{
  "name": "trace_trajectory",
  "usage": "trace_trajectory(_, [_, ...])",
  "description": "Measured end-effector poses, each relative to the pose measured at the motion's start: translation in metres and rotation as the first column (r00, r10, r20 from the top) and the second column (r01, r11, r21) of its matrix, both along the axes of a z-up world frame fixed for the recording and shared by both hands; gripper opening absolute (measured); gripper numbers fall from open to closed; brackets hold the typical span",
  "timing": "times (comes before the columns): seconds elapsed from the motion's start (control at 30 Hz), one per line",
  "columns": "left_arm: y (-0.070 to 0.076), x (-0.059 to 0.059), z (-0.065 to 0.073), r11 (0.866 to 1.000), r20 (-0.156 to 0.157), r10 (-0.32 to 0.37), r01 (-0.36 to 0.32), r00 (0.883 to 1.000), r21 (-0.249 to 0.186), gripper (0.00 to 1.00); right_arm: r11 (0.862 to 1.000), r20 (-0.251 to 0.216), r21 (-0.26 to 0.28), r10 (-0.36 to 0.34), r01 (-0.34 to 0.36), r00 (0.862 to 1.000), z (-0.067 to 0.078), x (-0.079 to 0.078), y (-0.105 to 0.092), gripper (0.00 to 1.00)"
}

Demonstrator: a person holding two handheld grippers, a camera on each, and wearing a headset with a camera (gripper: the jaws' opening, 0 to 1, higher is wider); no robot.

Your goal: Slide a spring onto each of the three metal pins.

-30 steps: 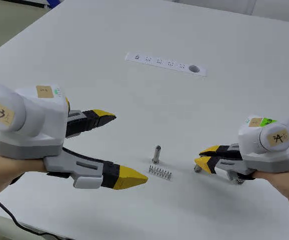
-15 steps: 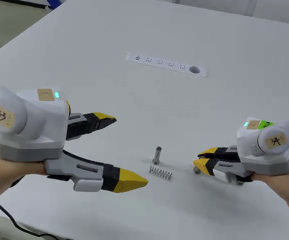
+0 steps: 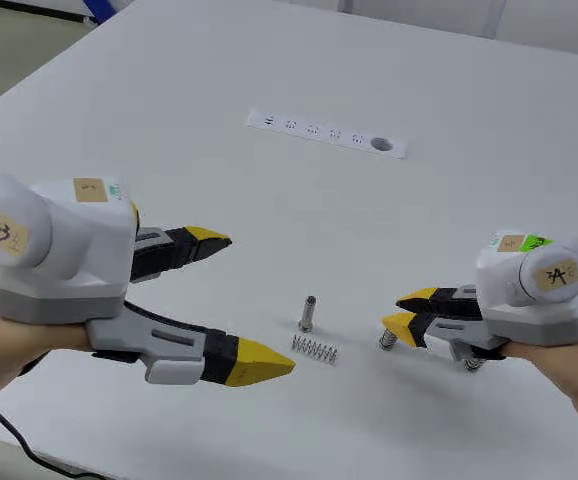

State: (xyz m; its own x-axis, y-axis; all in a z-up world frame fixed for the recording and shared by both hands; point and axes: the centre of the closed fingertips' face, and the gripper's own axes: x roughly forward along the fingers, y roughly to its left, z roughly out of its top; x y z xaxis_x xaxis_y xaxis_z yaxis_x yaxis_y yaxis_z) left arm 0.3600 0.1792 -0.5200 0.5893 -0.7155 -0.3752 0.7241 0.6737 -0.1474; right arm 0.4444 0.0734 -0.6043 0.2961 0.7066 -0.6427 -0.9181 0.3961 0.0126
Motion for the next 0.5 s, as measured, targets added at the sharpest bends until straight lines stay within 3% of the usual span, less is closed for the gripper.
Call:
trace_trajectory(0.27, [0.000, -0.001, -0.001, 1.000, 0.003, -0.007, 0.007, 1.000, 0.006, 0.92, 0.997, 0.030, 0.043, 0.065, -0.066, 0.997, 0.021, -0.017, 0.028, 0.18])
trace_trajectory(0.4, [0.003, -0.003, -0.001, 1.000, 0.004, -0.004, 0.004, 1.000, 0.008, 0.92, 0.993, 0.030, 0.046, 0.107, -0.108, 0.994, 0.020, -0.029, 0.045, 0.18])
trace_trajectory(0.5, [0.007, -0.003, 0.000, 1.000, 0.005, 0.005, -0.005, 1.000, 0.002, 0.92, 0.989, 0.017, 0.031, 0.146, -0.146, 0.989, 0.011, -0.039, 0.056, 0.18])
